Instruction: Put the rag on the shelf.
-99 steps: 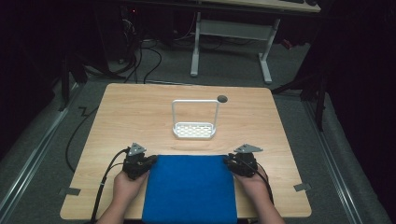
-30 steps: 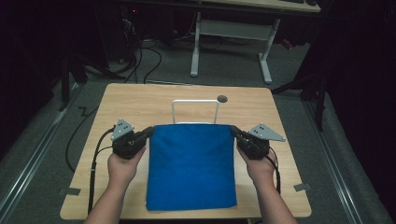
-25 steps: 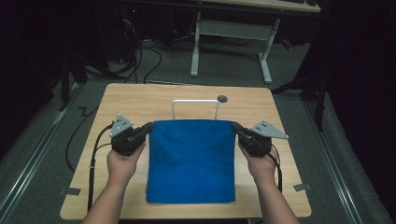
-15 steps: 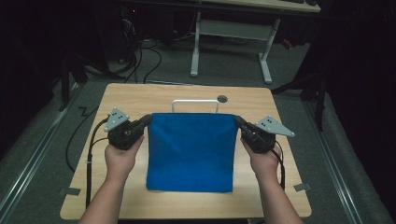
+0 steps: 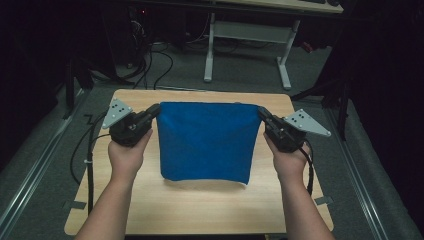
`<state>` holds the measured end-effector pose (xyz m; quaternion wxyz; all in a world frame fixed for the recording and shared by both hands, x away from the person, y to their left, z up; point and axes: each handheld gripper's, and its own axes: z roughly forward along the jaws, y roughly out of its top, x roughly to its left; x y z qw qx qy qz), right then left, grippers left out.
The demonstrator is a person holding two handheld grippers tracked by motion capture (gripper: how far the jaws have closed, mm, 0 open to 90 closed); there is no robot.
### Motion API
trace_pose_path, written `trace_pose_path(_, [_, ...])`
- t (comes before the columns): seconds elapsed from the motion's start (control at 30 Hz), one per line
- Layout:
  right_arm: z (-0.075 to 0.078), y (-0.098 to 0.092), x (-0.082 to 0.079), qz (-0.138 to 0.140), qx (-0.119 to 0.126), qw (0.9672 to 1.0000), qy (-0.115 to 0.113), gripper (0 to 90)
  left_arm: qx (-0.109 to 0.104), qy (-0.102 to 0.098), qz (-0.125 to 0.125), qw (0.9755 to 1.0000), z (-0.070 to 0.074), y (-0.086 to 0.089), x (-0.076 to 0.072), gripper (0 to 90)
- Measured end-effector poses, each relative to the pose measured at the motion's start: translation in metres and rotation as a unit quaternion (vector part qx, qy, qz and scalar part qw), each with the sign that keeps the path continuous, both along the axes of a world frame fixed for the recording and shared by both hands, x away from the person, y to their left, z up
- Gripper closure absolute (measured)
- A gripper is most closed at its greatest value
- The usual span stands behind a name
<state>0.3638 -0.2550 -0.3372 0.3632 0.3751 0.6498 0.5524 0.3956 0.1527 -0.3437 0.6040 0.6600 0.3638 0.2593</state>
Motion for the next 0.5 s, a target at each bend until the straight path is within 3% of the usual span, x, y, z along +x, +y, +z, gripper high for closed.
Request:
trace_pose_path(0.23, [0.014, -0.002, 0.006, -0.004, -0.002, 0.9999, -0.012, 88.5, 0.004, -0.020, 0.002, 0.9998, 0.019, -0.001, 0.008, 88.3])
trace_pose_path(0.5, [0.022, -0.008, 0.033, -0.010, 0.015, 0.9998, -0.003, 88.8, 0.002, -0.019, 0.000, 0.9998, 0.026, -0.009, 0.035, 88.7])
